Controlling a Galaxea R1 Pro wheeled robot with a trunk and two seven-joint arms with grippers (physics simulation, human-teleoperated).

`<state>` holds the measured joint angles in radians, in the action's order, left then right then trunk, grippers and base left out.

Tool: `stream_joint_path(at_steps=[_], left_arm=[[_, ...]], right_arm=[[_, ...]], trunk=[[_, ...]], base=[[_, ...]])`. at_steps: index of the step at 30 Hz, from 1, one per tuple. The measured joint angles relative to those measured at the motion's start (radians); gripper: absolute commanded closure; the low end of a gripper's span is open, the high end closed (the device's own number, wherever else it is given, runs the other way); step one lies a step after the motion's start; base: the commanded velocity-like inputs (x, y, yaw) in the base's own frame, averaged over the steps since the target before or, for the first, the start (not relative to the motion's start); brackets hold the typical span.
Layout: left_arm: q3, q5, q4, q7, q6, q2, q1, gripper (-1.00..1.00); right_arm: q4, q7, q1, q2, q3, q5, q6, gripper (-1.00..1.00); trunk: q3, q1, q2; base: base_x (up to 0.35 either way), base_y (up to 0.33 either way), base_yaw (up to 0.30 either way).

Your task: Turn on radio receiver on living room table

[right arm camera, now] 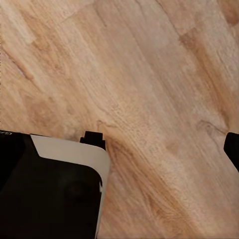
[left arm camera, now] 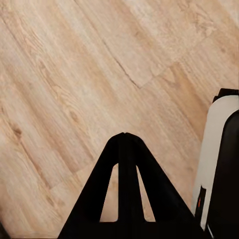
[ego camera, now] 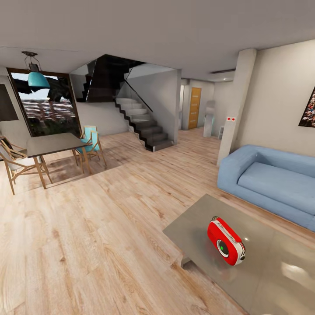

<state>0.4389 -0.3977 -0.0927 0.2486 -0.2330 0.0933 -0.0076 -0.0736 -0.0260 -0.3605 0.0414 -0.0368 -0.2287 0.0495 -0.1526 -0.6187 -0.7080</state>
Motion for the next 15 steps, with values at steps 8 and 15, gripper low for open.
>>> stream_joint_path(at_steps=[8,15], left_arm=[[0.001,0.003,0.017,0.016,0.002,-0.040,0.000,1.00],[0.001,0.003,0.024,0.015,0.000,-0.124,0.000,1.00]], right_arm=[[0.000,0.000,0.000,0.000,0.000,0.000,0.000,-1.00],[0.000,0.000,0.000,0.000,0.000,0.000,0.000,-1.00]], trunk=[[0.000,0.000,0.000],[0.000,0.000,0.000]], base=[[0.000,0.000,0.000],[0.000,0.000,0.000]])
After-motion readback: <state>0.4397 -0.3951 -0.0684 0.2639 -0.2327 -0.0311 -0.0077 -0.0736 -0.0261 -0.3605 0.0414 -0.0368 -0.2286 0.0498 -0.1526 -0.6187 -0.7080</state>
